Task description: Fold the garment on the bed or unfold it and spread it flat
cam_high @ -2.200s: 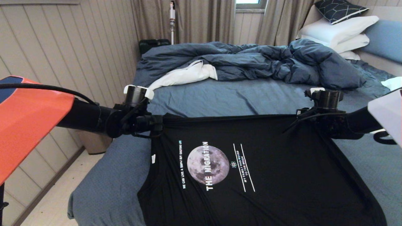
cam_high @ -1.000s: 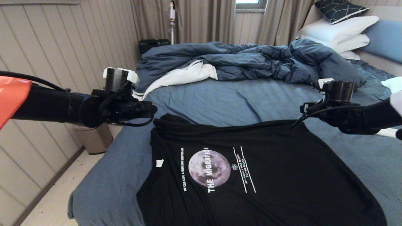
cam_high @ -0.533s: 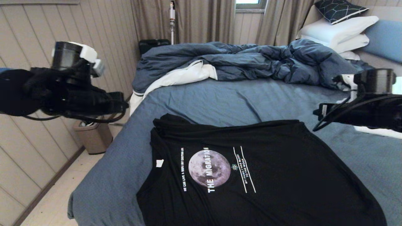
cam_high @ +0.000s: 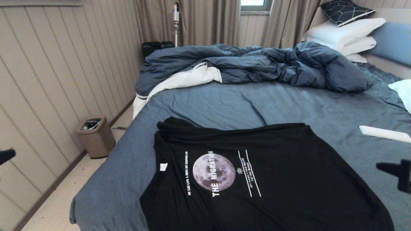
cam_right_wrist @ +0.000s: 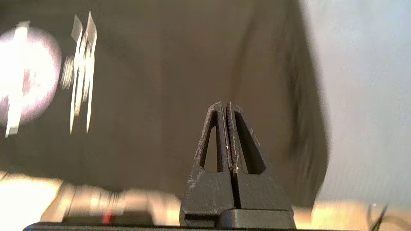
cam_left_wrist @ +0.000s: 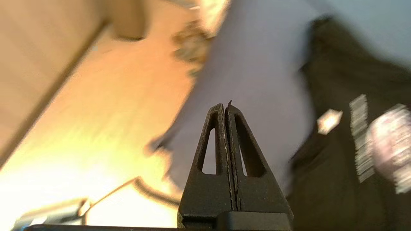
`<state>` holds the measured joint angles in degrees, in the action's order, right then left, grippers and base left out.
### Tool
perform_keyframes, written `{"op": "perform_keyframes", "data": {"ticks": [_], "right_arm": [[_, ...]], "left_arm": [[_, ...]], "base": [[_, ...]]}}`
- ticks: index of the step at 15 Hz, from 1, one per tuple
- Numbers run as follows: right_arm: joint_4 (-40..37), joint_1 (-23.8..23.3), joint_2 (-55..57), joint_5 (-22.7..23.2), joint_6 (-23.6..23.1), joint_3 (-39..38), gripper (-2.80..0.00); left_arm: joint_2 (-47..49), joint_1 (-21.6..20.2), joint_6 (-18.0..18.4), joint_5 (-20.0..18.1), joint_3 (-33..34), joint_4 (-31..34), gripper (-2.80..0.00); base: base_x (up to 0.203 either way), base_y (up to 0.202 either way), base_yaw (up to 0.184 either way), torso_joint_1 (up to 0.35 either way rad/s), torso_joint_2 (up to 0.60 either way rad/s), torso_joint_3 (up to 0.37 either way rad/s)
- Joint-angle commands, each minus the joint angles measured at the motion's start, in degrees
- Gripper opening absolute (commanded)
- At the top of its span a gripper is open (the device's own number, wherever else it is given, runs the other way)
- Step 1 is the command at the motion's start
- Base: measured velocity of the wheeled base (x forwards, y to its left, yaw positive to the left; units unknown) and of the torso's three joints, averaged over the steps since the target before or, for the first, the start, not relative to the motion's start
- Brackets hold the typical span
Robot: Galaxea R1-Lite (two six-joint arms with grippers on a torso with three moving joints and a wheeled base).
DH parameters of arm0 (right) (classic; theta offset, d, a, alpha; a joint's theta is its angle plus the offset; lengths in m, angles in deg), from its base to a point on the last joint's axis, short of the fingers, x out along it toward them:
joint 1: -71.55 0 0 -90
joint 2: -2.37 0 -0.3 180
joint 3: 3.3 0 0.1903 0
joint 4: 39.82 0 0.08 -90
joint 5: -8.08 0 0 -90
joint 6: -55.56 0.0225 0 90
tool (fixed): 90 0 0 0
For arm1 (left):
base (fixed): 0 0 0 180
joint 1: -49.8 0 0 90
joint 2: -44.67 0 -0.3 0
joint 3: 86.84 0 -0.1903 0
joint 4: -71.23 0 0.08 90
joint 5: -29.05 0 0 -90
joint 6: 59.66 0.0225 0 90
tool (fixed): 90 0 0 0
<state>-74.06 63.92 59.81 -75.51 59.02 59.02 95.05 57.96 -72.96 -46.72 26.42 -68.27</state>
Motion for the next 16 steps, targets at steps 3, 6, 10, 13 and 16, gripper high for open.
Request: {"op": "perform_keyframes", "data": {"ticks": [3,6,10,13,16], "right_arm": [[-4.69,0.09,-24.33,3.07,-0.28,-17.98,-2.8],[-5.64,0.23,-36.4,4.05,-1.47,-31.14,-2.8],[-5.78,0.62,-53.21,4.26,-1.89,-37.87,-2.8],[-1.75,0.6,-57.44,1.0,-2.89,-38.93,-2.8],[17.23,0.6,-57.44,-2.61,-3.2,-38.95,-2.8]], "left_arm": [[-26.66,-1.69,0.18,3.96,20.2,3.37,-2.8],[-39.29,-2.29,0.45,6.31,31.54,7.72,-2.8],[-50.29,-6.63,2.57,5.96,42.28,12.32,-2.8],[-50.37,-9.33,7.11,-6.75,43.34,12.0,-2.8],[-50.38,-9.39,8.08,-6.89,43.37,-0.4,-2.8]], "base": [[0.0,0.0,0.0,0.0,0.0,0.0],[0.0,0.0,0.0,0.0,0.0,0.0],[0.0,0.0,0.0,0.0,0.0,0.0],[0.0,0.0,0.0,0.0,0.0,0.0],[0.0,0.0,0.0,0.0,0.0,0.0]]}}
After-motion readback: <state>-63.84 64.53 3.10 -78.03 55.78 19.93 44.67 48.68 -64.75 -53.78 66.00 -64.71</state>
